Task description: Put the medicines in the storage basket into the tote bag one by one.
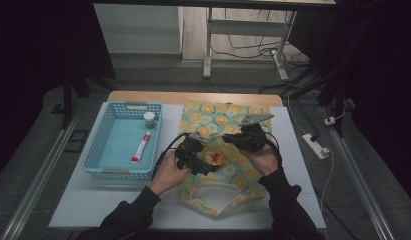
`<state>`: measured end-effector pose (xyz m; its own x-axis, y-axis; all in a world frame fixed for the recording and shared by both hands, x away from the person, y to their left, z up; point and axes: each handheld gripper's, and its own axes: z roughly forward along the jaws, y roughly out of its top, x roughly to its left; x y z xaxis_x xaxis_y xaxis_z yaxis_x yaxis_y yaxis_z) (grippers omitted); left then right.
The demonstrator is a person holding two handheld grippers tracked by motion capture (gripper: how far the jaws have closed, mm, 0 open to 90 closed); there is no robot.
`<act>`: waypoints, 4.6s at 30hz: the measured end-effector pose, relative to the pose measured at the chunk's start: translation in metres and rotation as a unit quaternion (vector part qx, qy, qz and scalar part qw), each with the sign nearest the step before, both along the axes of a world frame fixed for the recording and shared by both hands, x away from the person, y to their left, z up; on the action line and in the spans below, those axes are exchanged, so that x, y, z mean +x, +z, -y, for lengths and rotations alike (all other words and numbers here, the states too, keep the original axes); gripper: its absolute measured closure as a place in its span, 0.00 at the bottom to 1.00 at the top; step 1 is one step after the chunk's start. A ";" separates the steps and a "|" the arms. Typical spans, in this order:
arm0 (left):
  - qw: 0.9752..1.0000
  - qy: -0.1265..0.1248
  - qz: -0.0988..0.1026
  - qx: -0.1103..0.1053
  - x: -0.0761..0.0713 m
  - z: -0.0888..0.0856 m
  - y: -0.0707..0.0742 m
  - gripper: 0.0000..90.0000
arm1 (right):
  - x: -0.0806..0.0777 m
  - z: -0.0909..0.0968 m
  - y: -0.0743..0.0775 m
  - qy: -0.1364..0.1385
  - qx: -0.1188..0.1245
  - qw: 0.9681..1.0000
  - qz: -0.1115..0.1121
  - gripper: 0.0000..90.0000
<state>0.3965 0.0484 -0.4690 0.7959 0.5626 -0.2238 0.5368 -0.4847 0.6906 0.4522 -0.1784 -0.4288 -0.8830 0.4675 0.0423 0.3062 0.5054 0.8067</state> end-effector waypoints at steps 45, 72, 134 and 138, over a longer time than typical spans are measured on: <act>0.990 0.137 0.031 0.020 0.000 -0.135 0.024 0.00 | -0.001 0.000 0.001 0.005 -0.001 1.000 0.003 1.00; 0.963 0.242 -0.023 0.114 0.029 -0.190 -0.017 0.00 | -0.002 0.000 0.000 0.004 -0.002 1.000 0.004 1.00; 0.951 0.261 -0.081 0.146 0.037 -0.189 -0.027 0.80 | -0.004 0.004 0.001 0.006 0.003 1.000 0.013 1.00; 0.955 0.258 -0.069 0.127 0.034 -0.190 -0.021 0.80 | -0.003 0.005 0.002 0.004 0.004 1.000 0.012 1.00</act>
